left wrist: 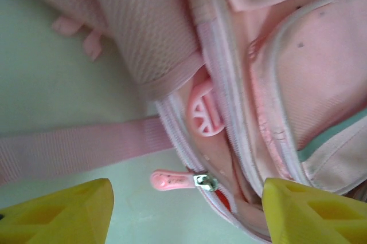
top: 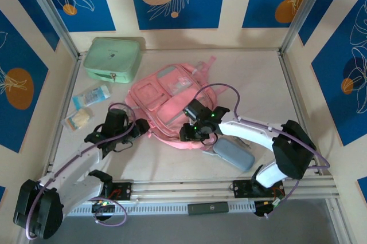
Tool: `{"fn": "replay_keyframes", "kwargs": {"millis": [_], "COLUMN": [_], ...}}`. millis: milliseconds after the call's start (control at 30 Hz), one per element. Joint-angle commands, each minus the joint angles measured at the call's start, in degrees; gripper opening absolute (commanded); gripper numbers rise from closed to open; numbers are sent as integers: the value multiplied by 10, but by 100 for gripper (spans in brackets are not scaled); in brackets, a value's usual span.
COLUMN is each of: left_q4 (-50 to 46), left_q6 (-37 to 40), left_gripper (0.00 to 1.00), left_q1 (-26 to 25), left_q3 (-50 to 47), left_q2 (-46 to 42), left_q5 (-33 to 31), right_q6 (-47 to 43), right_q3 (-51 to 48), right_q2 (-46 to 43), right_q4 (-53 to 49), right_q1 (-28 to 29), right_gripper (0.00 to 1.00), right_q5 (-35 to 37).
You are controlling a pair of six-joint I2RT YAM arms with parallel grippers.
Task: Pack the student bag
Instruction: Close the student bag at the center of the table, then rotate the student bag at the center of the table.
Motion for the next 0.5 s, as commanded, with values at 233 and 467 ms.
{"fn": "replay_keyframes", "kwargs": {"millis": [233,467], "left_q4": [193,268], "left_q6": [-89,-140], "left_gripper": [62,33], "left_q1": [21,22], "left_q3": [-6,-24], "left_q2": [134,208], "left_q5": [29,16], "right_q6": [6,-4], "right_q3": [-26,-27], "right_q2": [13,35], "right_q4": [18,38], "right_q1": [-7,-25], "right_gripper": [38,38], "right_q5": [15,23]}}
